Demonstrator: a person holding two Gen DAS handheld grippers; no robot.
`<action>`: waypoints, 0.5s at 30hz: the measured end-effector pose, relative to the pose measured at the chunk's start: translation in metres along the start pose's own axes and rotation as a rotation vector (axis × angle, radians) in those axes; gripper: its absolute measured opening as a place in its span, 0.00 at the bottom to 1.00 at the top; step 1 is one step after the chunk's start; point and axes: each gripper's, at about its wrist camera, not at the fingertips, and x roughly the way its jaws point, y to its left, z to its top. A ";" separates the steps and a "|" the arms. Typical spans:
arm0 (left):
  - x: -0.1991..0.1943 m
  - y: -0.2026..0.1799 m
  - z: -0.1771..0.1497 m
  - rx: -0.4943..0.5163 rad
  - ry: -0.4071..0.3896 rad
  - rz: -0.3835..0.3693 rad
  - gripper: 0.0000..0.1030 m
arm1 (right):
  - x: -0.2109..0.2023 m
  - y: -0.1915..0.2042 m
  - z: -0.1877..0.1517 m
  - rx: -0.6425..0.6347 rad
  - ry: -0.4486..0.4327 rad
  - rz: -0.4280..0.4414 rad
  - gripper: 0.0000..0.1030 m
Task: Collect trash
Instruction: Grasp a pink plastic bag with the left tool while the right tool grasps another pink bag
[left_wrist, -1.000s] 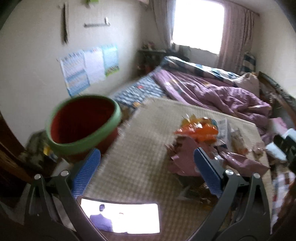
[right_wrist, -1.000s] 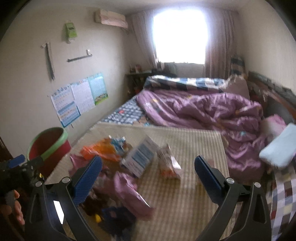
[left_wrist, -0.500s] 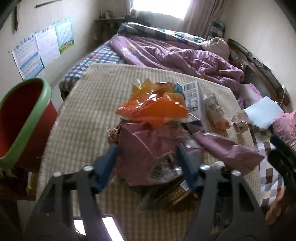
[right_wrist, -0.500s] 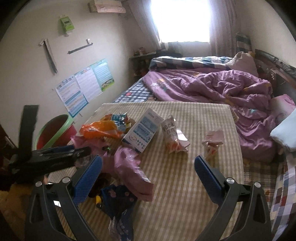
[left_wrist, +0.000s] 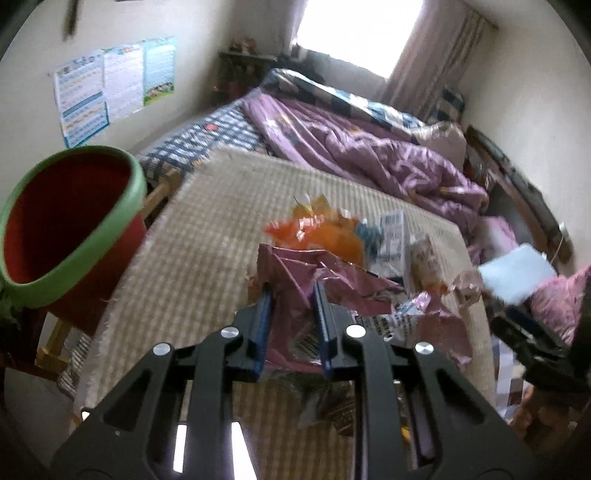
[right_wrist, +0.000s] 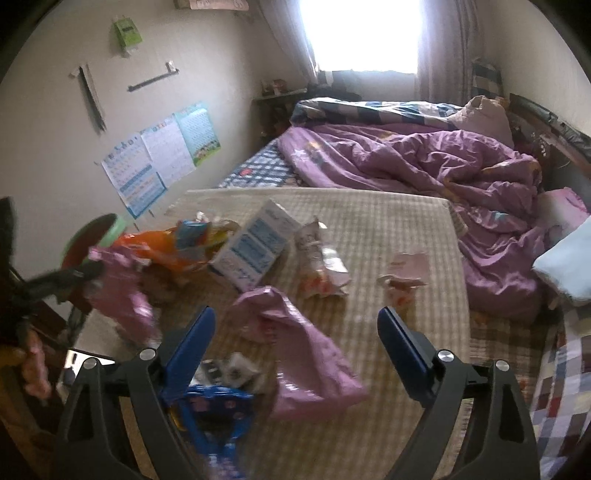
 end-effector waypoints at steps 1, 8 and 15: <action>-0.007 0.002 0.001 -0.011 -0.019 0.000 0.21 | 0.003 -0.002 0.000 -0.010 0.013 -0.010 0.84; -0.032 0.003 0.002 -0.022 -0.087 0.011 0.21 | 0.036 -0.011 -0.008 -0.046 0.129 0.000 0.71; -0.034 0.013 -0.002 -0.040 -0.091 0.044 0.21 | 0.054 -0.023 -0.017 0.030 0.232 0.071 0.24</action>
